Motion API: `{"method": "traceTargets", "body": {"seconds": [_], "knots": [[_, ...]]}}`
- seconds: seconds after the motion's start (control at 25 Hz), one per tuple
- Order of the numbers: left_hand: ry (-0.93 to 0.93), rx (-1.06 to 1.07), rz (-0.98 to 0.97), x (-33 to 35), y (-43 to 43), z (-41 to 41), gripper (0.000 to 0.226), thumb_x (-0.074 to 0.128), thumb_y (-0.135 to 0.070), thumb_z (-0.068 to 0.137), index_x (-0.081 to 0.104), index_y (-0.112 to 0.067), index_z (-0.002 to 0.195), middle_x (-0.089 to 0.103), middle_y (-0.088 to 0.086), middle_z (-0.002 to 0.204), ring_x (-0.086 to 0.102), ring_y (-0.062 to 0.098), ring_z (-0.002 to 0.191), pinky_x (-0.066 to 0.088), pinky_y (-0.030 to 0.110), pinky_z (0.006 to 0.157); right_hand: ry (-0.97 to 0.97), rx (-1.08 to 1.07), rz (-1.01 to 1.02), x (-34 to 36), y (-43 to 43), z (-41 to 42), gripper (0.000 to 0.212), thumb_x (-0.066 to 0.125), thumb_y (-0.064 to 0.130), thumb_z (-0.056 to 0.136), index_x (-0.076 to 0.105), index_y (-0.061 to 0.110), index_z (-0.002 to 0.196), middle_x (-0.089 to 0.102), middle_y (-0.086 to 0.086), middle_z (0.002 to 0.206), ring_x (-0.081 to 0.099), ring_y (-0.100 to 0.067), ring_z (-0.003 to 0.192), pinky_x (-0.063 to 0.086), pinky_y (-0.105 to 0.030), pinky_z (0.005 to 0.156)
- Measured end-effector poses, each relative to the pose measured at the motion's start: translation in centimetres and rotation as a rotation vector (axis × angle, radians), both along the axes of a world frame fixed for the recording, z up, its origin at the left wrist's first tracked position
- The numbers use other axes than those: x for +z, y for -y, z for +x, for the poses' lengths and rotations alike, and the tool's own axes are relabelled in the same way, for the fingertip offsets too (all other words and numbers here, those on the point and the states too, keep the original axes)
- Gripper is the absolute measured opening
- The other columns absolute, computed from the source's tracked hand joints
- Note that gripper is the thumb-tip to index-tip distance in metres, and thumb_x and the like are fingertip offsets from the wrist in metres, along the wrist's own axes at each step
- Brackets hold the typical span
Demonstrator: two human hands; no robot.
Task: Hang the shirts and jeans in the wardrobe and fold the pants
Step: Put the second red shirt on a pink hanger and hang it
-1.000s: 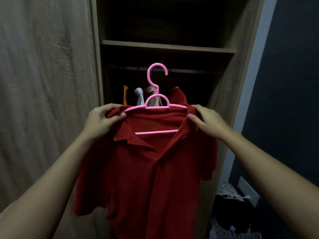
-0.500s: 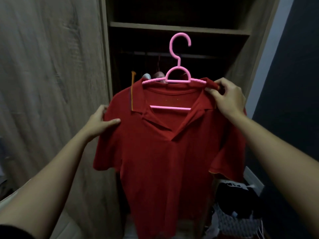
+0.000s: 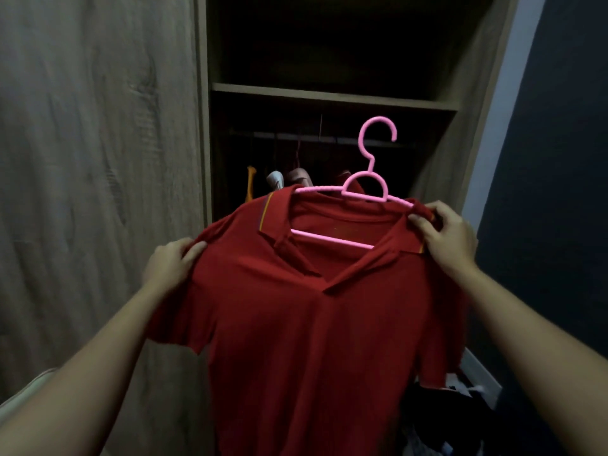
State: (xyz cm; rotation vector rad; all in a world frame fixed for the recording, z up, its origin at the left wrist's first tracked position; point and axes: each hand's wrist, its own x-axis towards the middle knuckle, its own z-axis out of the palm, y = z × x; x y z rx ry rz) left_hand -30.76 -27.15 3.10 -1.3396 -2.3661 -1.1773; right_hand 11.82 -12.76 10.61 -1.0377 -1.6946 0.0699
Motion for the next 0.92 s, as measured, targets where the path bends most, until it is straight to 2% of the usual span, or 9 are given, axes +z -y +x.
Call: {"method": "traceTargets", "body": {"seconds": [0.08,0.16,0.24,0.32,0.4,0.52,0.68,0.84,0.92], "knots": [[0.027,-0.086,-0.041,0.6,0.1,0.3,0.017,0.06,-0.015,0.089,0.068,-0.009,0.103,0.07,0.016,0.103,0.064,0.031,0.096,0.046,0.035,0.083,-0.017,0.036,0.002,-0.3,0.0,0.1,0.014,0.065,0.037,0.083,0.063,0.024,0.085,0.055,0.001,0.069,0.05,-0.013,0.067,0.033,-0.026,0.057],[0.213,-0.28,0.19,3.0,0.6,1.7,0.028,0.055,-0.001,0.086,0.066,-0.013,0.109,0.069,0.007,0.106,0.064,0.026,0.102,0.045,0.031,0.088,-0.039,0.129,0.013,-0.6,-0.2,0.1,0.009,0.067,0.029,0.083,0.063,0.021,0.083,0.055,-0.001,0.068,0.047,-0.009,0.063,0.033,-0.011,0.053],[0.387,-0.586,0.313,6.3,1.3,4.3,0.025,0.054,-0.014,0.087,0.064,-0.026,0.107,0.071,-0.009,0.101,0.065,0.009,0.101,0.048,0.022,0.087,-0.045,0.178,0.005,-0.6,-0.3,-0.3,0.008,0.067,0.031,0.083,0.061,0.027,0.082,0.057,0.0,0.069,0.046,-0.005,0.061,0.039,-0.014,0.061],[0.222,-0.739,0.099,9.0,1.6,6.9,0.026,0.06,-0.042,0.081,0.064,-0.033,0.105,0.071,-0.013,0.101,0.064,-0.002,0.098,0.05,0.015,0.085,-0.017,0.187,-0.016,-0.6,-0.7,-0.9,0.011,0.066,0.041,0.08,0.059,0.033,0.079,0.058,0.006,0.068,0.05,-0.007,0.063,0.045,-0.032,0.067],[0.015,-0.719,-0.068,10.1,1.2,8.2,0.049,0.062,-0.064,0.066,0.07,-0.026,0.096,0.074,-0.003,0.094,0.068,0.006,0.091,0.054,0.026,0.081,0.021,0.215,-0.051,-0.3,-0.8,-1.3,0.018,0.061,0.054,0.075,0.059,0.037,0.078,0.06,0.007,0.069,0.053,-0.008,0.066,0.047,-0.038,0.069],[0.034,-0.741,-0.11,10.0,0.9,8.5,0.064,0.063,-0.072,0.06,0.071,-0.015,0.087,0.073,0.007,0.084,0.07,0.017,0.08,0.054,0.039,0.075,0.1,0.195,-0.085,0.3,-0.5,-1.2,0.027,0.056,0.062,0.073,0.059,0.037,0.084,0.065,0.008,0.078,0.06,-0.012,0.076,0.05,-0.041,0.076],[-0.117,-0.558,0.069,8.6,0.3,10.6,0.047,0.063,-0.058,0.078,0.064,-0.011,0.071,0.062,0.001,0.062,0.058,0.013,0.06,0.044,0.033,0.06,0.169,-0.022,-0.088,0.6,1.1,-3.5,0.042,0.065,0.031,0.083,0.051,0.015,0.12,0.052,-0.012,0.12,0.048,-0.031,0.113,0.039,-0.042,0.096],[-0.315,-0.286,0.051,6.7,-0.1,15.2,0.045,0.049,-0.062,0.084,0.044,-0.022,0.063,0.062,0.008,0.069,0.062,0.035,0.075,0.042,0.037,0.06,-0.064,0.44,-0.537,1.4,4.6,-8.7,0.034,0.05,0.032,0.094,0.047,0.012,0.121,0.059,-0.007,0.114,0.058,-0.018,0.103,0.043,-0.034,0.098],[-0.366,-0.192,0.031,6.0,0.0,18.1,0.039,0.047,-0.058,0.088,0.054,-0.021,0.077,0.067,0.012,0.084,0.063,0.038,0.084,0.044,0.038,0.064,-0.283,0.607,-0.748,2.0,5.3,-10.1,0.02,0.045,0.035,0.096,0.049,0.018,0.105,0.058,-0.007,0.101,0.058,-0.015,0.088,0.044,-0.027,0.085]]}}
